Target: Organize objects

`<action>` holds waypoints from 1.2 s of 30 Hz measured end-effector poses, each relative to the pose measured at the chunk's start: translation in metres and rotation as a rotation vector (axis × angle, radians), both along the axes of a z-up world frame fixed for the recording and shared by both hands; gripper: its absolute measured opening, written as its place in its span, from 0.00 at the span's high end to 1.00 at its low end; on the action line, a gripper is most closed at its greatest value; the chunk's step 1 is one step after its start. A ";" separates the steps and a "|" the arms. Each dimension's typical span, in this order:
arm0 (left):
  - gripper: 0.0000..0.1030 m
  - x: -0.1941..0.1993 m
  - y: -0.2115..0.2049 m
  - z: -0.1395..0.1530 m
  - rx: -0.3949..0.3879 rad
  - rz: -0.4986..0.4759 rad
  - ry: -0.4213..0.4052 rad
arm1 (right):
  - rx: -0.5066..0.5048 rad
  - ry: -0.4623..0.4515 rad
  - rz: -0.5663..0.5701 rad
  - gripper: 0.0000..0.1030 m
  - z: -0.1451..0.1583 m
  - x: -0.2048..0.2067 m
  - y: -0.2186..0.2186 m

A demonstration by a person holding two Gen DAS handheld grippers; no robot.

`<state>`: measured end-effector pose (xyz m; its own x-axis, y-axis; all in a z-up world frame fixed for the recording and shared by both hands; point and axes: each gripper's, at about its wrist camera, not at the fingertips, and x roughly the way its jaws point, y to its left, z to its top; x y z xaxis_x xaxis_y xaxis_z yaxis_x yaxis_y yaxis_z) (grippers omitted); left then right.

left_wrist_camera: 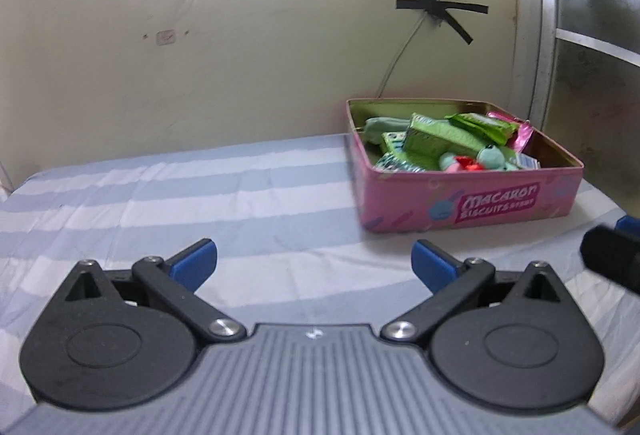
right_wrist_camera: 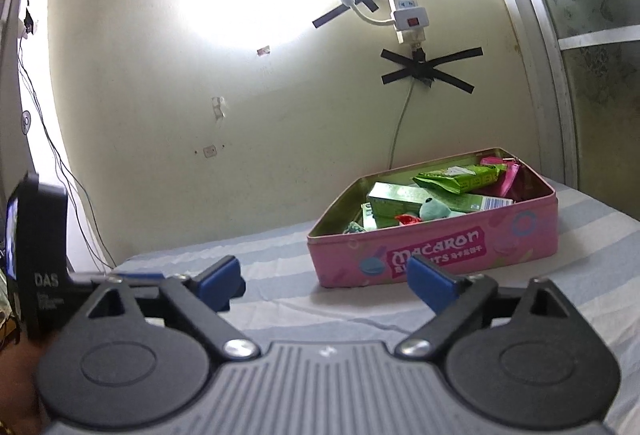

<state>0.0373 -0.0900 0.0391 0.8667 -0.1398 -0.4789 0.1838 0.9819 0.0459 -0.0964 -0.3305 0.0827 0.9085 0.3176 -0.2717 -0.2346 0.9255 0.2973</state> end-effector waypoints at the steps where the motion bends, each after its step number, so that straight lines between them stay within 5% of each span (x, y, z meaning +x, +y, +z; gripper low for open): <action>1: 0.00 -0.002 0.004 -0.002 -0.008 0.008 0.004 | 0.002 -0.002 -0.001 0.06 0.000 -0.002 0.001; 6: 0.00 -0.008 0.014 -0.010 -0.016 0.040 0.027 | 0.022 -0.003 -0.011 0.00 -0.003 -0.005 0.007; 16: 0.00 -0.014 0.005 -0.016 0.112 0.065 0.016 | 0.051 0.037 -0.058 0.00 -0.011 0.005 0.006; 36: 0.00 -0.011 -0.004 -0.024 0.095 0.042 0.137 | 0.081 0.057 -0.135 0.00 -0.023 0.013 -0.007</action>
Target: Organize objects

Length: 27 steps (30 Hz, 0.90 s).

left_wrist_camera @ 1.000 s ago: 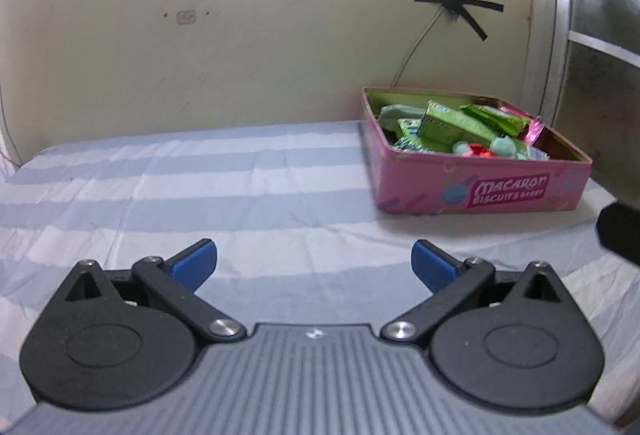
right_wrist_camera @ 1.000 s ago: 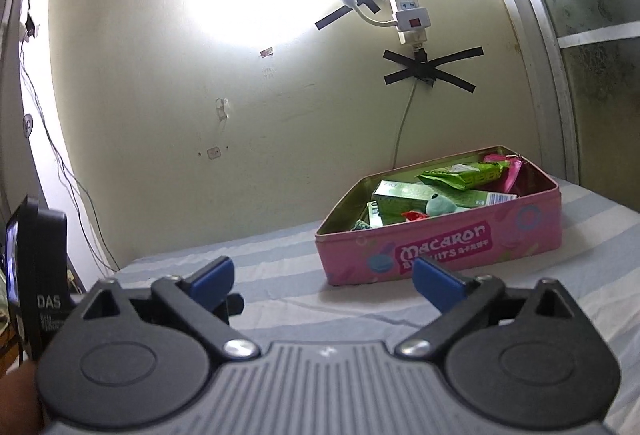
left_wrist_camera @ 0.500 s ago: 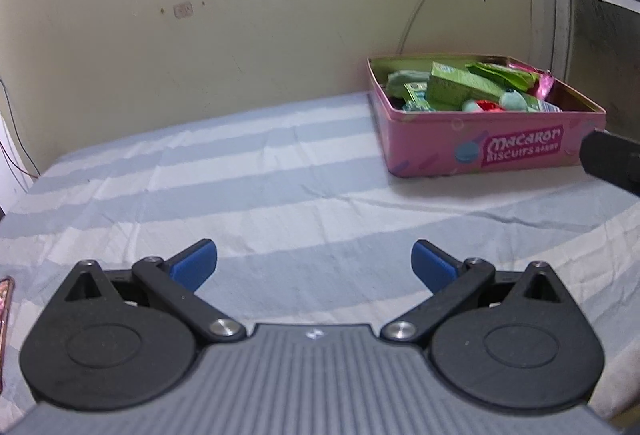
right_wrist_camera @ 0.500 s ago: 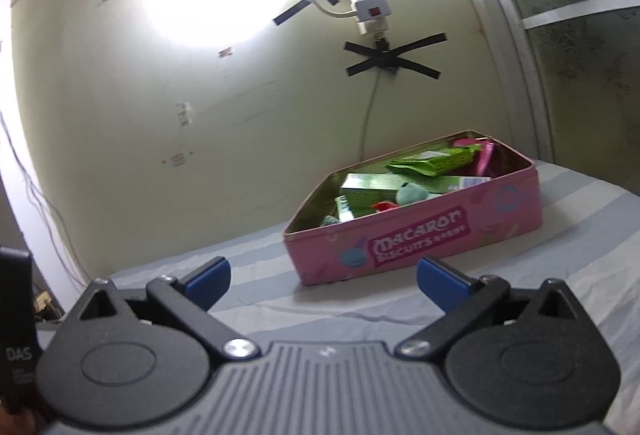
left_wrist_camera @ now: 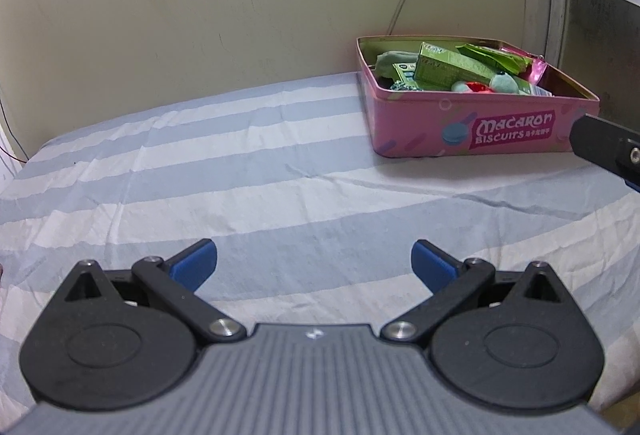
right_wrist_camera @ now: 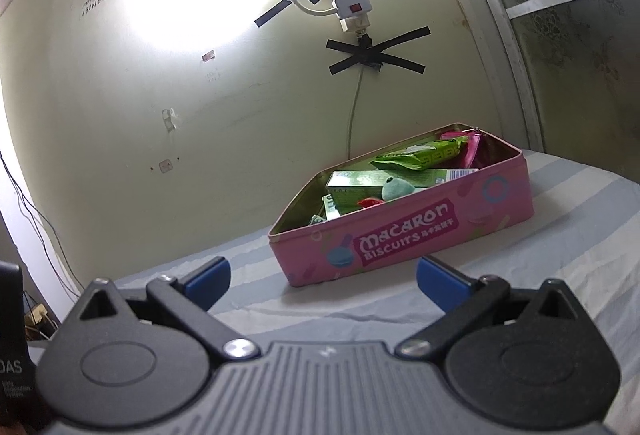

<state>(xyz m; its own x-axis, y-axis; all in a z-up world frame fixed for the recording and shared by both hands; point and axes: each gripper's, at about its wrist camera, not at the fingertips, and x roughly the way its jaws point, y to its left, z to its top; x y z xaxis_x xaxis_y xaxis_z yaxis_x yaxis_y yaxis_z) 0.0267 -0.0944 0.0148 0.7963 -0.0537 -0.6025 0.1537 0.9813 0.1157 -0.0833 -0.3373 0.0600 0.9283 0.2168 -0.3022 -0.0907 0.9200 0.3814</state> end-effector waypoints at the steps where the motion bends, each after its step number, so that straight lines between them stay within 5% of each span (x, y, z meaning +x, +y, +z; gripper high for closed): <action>1: 0.00 0.000 0.000 -0.001 0.000 -0.001 0.004 | -0.001 0.000 0.000 0.00 0.000 0.000 0.000; 27: 0.00 0.006 -0.010 -0.018 0.026 -0.023 0.064 | -0.009 0.034 -0.030 0.00 -0.013 0.005 0.002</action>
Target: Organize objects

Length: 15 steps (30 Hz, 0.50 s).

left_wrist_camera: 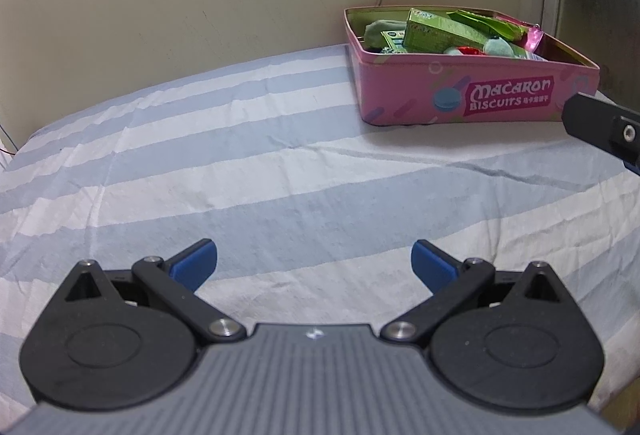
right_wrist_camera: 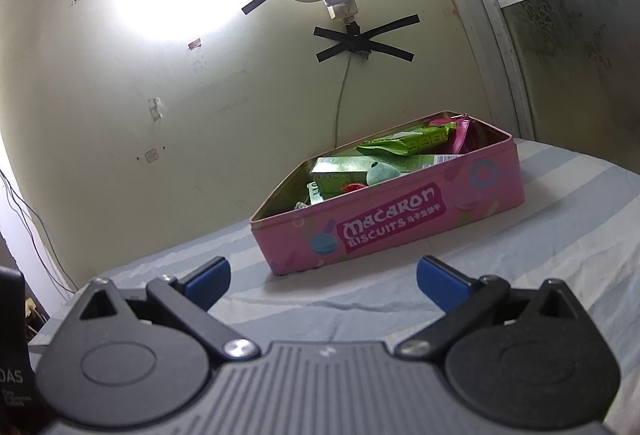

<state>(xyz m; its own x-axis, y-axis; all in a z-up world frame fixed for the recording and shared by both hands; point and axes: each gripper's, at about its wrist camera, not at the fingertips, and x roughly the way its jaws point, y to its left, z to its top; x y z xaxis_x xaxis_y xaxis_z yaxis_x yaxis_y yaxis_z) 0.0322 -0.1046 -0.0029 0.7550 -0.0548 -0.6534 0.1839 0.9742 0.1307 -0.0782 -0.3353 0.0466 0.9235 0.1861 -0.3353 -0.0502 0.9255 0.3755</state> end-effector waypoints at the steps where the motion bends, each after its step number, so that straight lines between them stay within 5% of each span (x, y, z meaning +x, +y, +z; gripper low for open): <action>1: 0.00 0.001 0.001 -0.001 0.001 -0.003 0.002 | 0.000 0.001 0.000 0.00 0.000 0.000 0.000; 15: 0.00 0.003 0.000 -0.004 0.000 -0.010 0.026 | 0.002 0.015 -0.003 0.00 -0.006 0.003 -0.001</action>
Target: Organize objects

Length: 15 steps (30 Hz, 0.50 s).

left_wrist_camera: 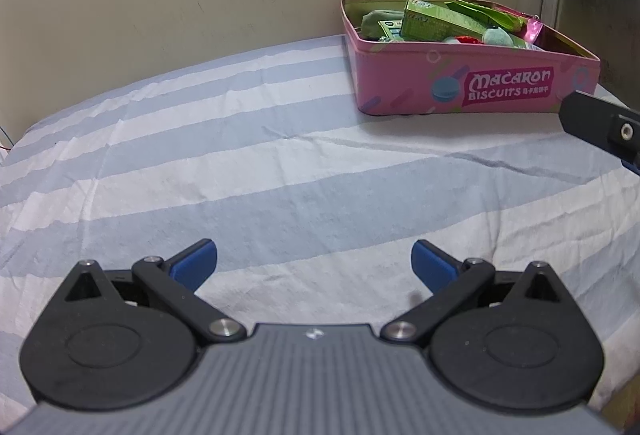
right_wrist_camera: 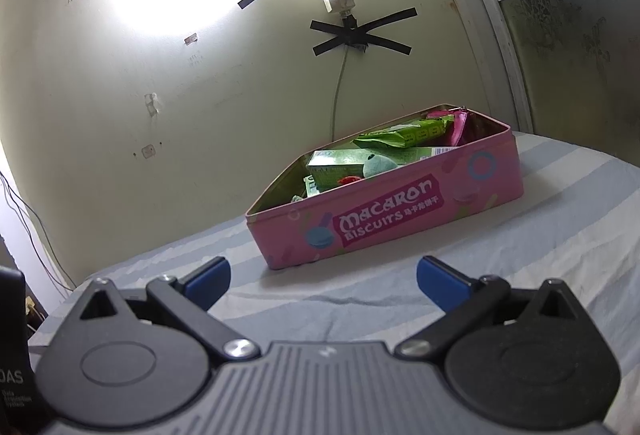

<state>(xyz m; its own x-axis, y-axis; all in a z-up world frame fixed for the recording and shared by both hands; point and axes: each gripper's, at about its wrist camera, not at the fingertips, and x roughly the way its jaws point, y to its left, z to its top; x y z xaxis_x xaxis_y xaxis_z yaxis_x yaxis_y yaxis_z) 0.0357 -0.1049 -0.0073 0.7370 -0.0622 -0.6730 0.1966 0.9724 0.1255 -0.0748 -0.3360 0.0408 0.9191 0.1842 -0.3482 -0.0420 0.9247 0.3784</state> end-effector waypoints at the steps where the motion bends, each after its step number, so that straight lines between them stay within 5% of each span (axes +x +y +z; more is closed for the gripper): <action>1: 0.00 0.000 0.000 0.000 0.000 0.000 0.002 | 0.000 0.000 0.001 0.00 0.000 0.000 0.000; 15: 0.00 0.000 -0.001 -0.002 -0.006 -0.009 0.023 | 0.002 0.008 -0.001 0.00 -0.002 0.001 -0.002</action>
